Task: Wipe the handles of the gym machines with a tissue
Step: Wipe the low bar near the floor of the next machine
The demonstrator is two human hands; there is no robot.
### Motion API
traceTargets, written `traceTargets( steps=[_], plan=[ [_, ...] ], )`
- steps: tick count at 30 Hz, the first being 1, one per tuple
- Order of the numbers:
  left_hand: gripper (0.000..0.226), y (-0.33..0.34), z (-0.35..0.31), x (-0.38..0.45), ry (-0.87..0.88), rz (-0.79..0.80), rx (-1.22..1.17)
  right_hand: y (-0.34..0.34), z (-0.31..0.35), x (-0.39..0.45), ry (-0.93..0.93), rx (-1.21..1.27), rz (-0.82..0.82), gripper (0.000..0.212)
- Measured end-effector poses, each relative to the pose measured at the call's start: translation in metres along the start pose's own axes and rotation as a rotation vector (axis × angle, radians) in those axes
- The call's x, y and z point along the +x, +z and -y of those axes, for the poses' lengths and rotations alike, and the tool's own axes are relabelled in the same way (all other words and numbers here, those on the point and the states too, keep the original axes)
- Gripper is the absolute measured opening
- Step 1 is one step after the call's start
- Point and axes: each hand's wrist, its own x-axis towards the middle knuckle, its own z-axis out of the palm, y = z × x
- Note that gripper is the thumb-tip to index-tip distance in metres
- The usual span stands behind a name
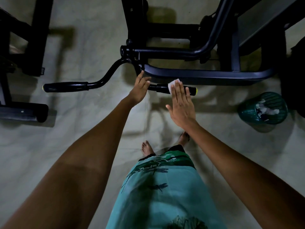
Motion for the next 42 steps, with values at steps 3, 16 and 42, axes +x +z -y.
traceTargets(
  steps=[3,16,42],
  plan=[
    [0.037,0.0,0.003,0.001,-0.013,0.006,0.043,0.003,0.002,-0.006,-0.043,0.009,0.03,0.085],
    [0.036,0.0,0.007,0.005,-0.026,-0.026,0.104,0.012,-0.012,-0.025,0.111,0.033,0.05,0.092],
    [0.042,-0.004,0.004,0.006,-0.055,0.009,0.199,-0.021,-0.038,0.005,0.214,0.274,-0.015,0.048]
  ],
)
